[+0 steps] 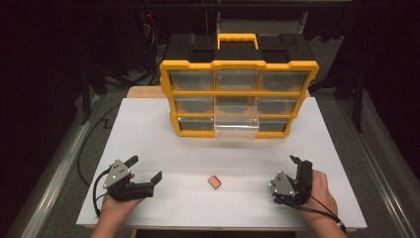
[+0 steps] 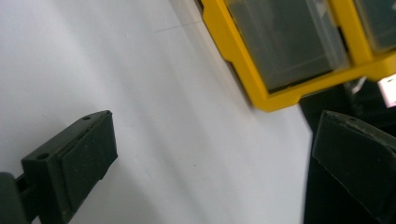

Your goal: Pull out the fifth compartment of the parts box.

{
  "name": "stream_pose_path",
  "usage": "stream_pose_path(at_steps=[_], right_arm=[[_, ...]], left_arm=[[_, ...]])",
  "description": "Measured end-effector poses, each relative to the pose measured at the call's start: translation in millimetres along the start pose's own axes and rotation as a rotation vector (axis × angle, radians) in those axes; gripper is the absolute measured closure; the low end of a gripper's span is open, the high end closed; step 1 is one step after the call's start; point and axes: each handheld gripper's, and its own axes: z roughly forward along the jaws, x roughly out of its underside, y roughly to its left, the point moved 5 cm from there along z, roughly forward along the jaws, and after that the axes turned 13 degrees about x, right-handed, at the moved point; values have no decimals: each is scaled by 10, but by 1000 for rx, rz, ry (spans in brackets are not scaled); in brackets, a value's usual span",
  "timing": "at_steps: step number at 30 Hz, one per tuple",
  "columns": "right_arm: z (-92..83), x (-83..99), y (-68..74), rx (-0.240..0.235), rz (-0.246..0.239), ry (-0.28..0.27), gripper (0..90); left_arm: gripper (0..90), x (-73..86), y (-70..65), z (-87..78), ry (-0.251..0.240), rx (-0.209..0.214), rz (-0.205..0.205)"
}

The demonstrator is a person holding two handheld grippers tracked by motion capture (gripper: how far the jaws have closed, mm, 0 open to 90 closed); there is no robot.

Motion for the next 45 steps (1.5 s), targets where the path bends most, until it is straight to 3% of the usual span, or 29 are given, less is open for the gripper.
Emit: stream_pose_path(at_steps=[2, 5, 8, 14, 17, 20, 25, 32, 34, 41, 45], right_arm=[[-1, 12, 4, -29, 103, 12, 2], [-1, 24, -13, -66, 198, 16, 2], [1, 45, -29, -111, 338, 33, 1], [-14, 103, -94, -134, 497, 54, 1], [-32, 124, -114, -171, 615, 45, 1], [-34, 126, -115, -226, 703, 22, 1], [-64, 102, -176, -237, 787, -27, 1], [-72, 31, -228, -287, 959, -92, 1], [-72, 15, -233, -288, 971, -104, 1], [-71, 1, -204, -269, 906, -115, 1], [-69, 4, -201, -263, 894, -113, 1]], left_arm=[[3, 3, -2, 2, 2, 3, 1], [3, 2, -2, 2, 1, 7, 2], [3, -4, 4, -7, -4, 8, 6], [3, -9, 9, -15, -6, 14, 4], [3, -13, 3, -9, -9, 14, 2], [3, -16, -6, -1, -11, 17, 1], [3, -41, -11, 10, -22, 25, -4], [3, -16, -25, 19, -5, 26, 2], [3, -13, -34, 20, -9, 27, 1], [3, -24, -58, 60, 2, 31, 10], [3, -20, -81, 81, 9, 34, 22]])
